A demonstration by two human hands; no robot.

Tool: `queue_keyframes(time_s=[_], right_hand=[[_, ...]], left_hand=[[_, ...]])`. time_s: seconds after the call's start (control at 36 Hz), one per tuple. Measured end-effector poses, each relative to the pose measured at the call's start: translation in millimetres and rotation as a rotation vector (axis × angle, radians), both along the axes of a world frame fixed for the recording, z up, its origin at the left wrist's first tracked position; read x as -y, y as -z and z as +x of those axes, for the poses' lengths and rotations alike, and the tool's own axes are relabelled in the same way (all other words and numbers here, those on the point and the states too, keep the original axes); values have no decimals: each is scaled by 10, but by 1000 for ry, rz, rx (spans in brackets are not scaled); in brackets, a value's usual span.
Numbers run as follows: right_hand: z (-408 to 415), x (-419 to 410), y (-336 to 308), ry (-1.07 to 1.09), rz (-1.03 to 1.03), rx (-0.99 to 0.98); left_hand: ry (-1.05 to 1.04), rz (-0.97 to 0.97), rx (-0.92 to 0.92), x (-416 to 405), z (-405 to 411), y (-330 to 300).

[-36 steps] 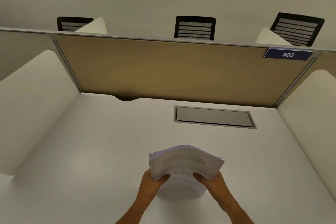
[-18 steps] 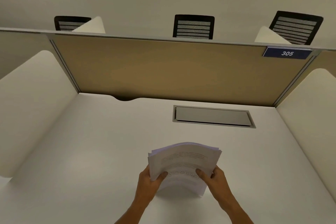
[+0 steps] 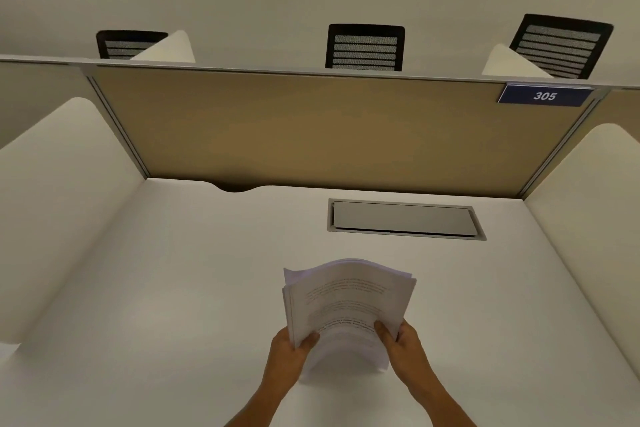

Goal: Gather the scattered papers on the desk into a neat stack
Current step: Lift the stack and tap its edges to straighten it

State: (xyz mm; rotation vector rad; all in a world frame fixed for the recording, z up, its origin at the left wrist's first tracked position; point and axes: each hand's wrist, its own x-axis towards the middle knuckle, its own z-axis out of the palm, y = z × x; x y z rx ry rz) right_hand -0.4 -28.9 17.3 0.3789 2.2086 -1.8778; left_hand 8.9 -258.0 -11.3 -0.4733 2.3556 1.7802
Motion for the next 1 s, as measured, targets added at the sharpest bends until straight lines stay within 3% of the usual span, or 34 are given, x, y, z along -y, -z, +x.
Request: queue_keyframes(time_s=[0.19, 0.42, 0.5, 0.56, 0.64, 0.72, 0.89, 1.0], right_hand=[[-99, -47, 36, -62, 156, -9], [-384, -274, -359, -303, 401, -72], [-479, -309, -593, -444, 520, -58], [-526, -288, -740, -556, 629, -73], [-560, -191, -928, -700, 786, -105], [-585, -71, -1049, -808, 945, -165], [-598, -122, -1149, -775, 959, -201], [-559, -498, -1029, -725, 936, -60]], left_hand=[[-70, -100, 46, 121, -38, -23], [-18, 248, 76, 507, -315, -345], [-45, 82, -71, 604, -502, -632], [70, -104, -177, 655, -605, -843], [475, -359, -211, 618, -718, -1151], [691, -349, -149, 435, -744, -1275], [297, -80, -149, 352, -648, -1103], [92, 32, -55, 443, -500, -917]])
